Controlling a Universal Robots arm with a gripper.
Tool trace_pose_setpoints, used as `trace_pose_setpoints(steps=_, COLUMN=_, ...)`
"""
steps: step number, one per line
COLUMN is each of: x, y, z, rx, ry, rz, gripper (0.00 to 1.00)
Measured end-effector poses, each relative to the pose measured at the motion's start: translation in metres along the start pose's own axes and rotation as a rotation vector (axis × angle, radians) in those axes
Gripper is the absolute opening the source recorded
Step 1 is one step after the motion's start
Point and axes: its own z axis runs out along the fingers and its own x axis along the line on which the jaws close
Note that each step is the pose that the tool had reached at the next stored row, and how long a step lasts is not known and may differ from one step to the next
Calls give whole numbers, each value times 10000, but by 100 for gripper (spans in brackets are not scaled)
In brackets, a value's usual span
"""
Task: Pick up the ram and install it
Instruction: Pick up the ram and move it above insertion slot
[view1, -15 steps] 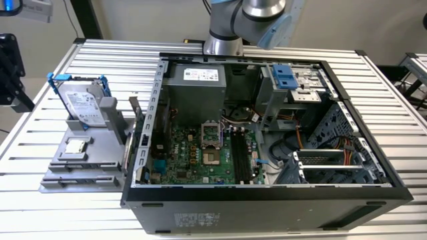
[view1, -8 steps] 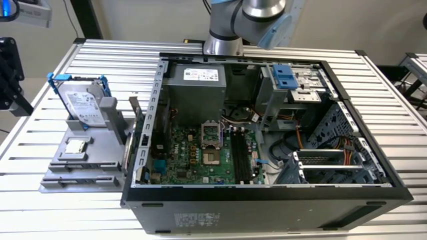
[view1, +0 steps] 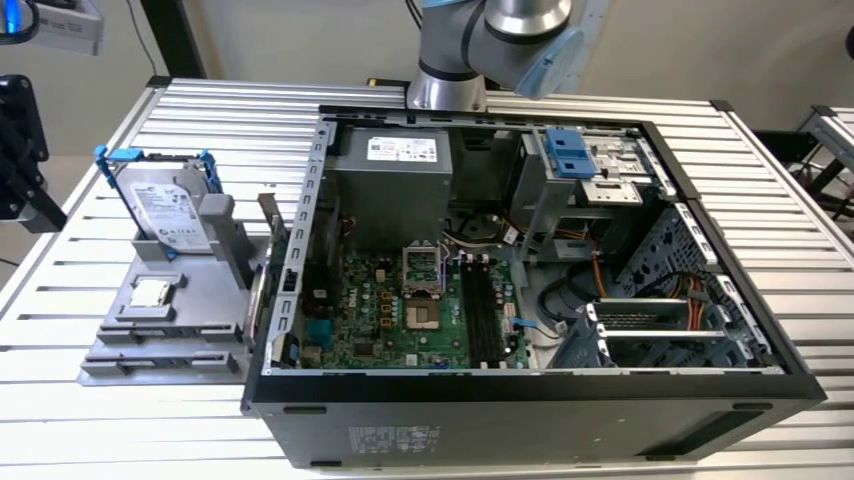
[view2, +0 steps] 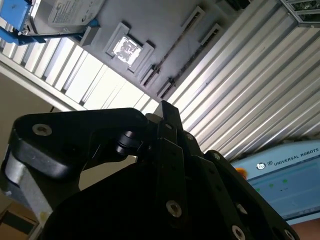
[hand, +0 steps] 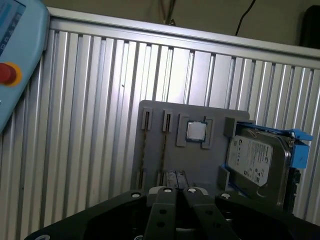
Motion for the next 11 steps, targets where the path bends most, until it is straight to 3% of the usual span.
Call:
trace_pose_setpoints(steps=1, x=0, y=0, z=0, rx=0, ry=-1, rz=0, gripper=100)
trace_pose_setpoints(steps=11, x=0, y=0, z=0, rx=0, ry=0, rz=-1, gripper=100)
